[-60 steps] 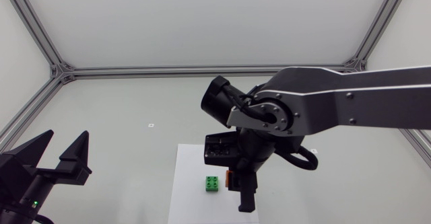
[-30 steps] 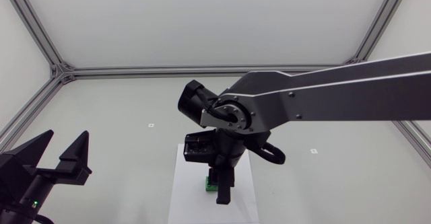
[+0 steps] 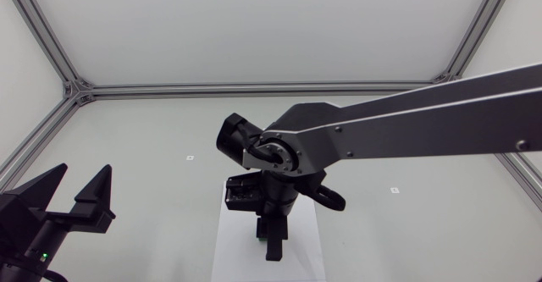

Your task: Pick up the orange 2x2 brick with the right arm and stack it on top of the green 2x2 brick in the center

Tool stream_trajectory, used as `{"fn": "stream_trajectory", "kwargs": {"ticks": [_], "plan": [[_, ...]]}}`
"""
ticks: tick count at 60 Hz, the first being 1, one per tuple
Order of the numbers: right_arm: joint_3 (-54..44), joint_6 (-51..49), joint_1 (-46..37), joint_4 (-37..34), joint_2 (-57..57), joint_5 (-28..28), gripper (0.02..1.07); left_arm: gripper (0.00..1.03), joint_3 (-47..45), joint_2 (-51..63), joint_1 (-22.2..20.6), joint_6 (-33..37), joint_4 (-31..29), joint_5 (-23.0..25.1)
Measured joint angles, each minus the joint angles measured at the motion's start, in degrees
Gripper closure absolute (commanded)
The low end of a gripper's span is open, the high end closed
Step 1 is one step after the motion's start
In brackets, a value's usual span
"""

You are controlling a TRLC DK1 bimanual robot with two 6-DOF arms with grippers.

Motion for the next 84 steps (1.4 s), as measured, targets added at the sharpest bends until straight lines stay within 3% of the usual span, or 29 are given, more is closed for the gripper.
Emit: {"fn": "stream_trajectory", "kwargs": {"ticks": [84], "plan": [[1.11, -0.07, 0.04, 1.53, 3.23, 0.42, 0.98, 0.04, 0.0, 0.0, 0.0, -0.02, 0.0, 0.0]]}}
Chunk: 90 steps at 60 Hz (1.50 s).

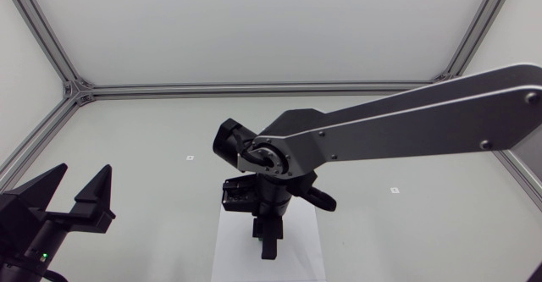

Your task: Pick up the orange 2x2 brick with the right arm and stack it on top of the green 2x2 brick in the center

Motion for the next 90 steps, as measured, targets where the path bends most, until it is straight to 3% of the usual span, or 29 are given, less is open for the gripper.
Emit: {"fn": "stream_trajectory", "kwargs": {"ticks": [90], "plan": [[-0.02, 0.02, 0.33, -0.02, 0.09, 1.09, 0.98, 0.04, 0.0, 0.0, 0.0, 0.0, 0.0, 0.0]]}}
